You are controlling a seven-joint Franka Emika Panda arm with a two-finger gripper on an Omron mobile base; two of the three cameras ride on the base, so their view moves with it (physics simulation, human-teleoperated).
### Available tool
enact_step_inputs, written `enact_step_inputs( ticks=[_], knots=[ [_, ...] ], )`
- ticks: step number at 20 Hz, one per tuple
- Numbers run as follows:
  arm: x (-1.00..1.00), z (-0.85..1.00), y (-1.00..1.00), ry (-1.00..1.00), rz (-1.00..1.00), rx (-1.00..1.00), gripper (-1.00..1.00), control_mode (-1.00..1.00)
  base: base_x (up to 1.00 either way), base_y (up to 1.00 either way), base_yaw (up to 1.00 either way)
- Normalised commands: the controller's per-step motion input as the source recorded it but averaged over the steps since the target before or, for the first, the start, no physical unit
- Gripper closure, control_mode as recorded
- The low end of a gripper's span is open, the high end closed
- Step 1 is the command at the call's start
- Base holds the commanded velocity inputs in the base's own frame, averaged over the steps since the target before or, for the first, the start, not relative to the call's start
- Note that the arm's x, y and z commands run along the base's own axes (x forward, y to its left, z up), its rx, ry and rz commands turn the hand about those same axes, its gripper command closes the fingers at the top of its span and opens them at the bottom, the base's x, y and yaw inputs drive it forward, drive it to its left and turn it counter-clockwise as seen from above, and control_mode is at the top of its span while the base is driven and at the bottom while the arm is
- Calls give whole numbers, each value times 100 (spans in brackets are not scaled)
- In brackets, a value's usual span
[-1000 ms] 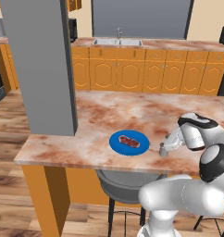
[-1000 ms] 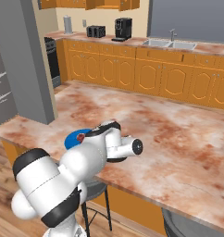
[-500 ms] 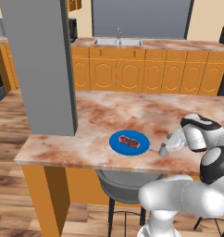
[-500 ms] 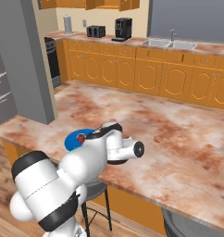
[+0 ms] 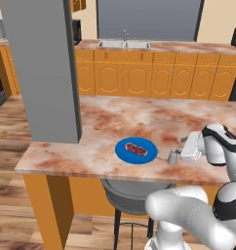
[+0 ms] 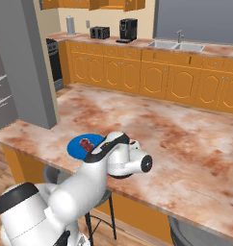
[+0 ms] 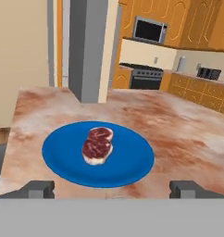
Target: Retrieve the shaker from the cabinet and place it next the steak on a plate on the dining table.
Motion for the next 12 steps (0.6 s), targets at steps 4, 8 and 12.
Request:
enact_step_inputs(
  ticks=[4,8,12],
  knots=[
    [-2,89,0,-28,10,0,-100,-100,0,0,0],
    [-16,100,0,-30,13,0,-100,-100,0,0,0],
    [-52,100,-9,-22,12,-1,-100,-100,0,0,0]
  ],
)
